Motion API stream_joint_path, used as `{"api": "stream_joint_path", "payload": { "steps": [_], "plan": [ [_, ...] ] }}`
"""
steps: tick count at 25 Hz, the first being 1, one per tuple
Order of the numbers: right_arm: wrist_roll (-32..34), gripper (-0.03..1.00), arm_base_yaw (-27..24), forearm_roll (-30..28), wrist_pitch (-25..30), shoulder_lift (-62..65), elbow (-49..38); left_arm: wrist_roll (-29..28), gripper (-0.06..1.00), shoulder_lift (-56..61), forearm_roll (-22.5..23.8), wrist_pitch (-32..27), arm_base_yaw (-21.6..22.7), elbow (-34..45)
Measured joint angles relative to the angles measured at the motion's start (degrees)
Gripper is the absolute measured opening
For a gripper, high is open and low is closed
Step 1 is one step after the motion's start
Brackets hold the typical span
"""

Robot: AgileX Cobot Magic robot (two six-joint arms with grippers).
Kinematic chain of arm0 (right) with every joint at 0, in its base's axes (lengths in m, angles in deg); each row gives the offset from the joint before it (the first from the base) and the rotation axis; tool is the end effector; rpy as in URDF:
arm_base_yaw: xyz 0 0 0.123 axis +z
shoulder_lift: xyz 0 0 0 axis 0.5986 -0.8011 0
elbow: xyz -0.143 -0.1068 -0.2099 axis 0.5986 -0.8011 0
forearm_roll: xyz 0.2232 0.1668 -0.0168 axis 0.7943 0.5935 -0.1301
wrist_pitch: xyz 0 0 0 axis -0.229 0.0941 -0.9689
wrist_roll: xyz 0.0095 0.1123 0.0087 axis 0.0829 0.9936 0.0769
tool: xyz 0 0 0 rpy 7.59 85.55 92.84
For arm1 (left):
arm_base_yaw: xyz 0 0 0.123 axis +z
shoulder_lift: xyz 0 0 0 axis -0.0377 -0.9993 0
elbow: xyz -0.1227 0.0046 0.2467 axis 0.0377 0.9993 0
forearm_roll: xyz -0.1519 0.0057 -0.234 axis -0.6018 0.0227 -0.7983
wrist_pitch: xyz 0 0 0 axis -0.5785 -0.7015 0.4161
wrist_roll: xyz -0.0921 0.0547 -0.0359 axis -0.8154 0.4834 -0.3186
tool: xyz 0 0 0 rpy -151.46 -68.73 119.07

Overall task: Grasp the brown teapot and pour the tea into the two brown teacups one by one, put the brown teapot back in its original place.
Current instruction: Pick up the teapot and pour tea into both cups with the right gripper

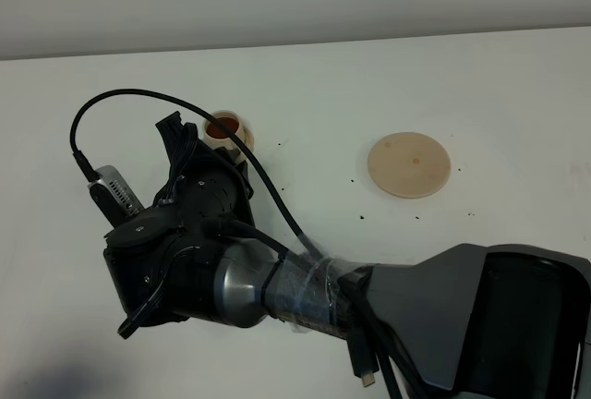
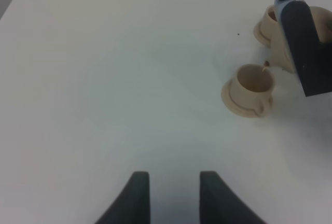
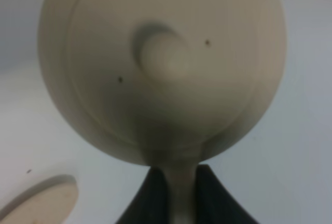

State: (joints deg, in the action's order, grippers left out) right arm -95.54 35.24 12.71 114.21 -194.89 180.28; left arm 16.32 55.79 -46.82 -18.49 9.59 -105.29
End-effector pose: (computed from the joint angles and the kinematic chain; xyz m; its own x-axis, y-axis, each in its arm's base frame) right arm 0.2488 0.4668 0.1353 0.2498 -0.8680 0.4292 -0.4507 -0.4966 -0.7418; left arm 0.0489 0.0010 0.2839 -0.4223 -0.0686 -0.9038 -0.0930 0.9951 -0.0321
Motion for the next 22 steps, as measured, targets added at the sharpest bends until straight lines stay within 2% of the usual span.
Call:
{"api": "stream_joint_path", "payload": {
  "steps": [22],
  "plan": [
    [-3.0, 0.13, 0.0, -1.5, 0.3, -0.1, 0.0, 0.0, 0.28, 0.0, 0.0, 0.0, 0.0, 0.0]
  ]
}}
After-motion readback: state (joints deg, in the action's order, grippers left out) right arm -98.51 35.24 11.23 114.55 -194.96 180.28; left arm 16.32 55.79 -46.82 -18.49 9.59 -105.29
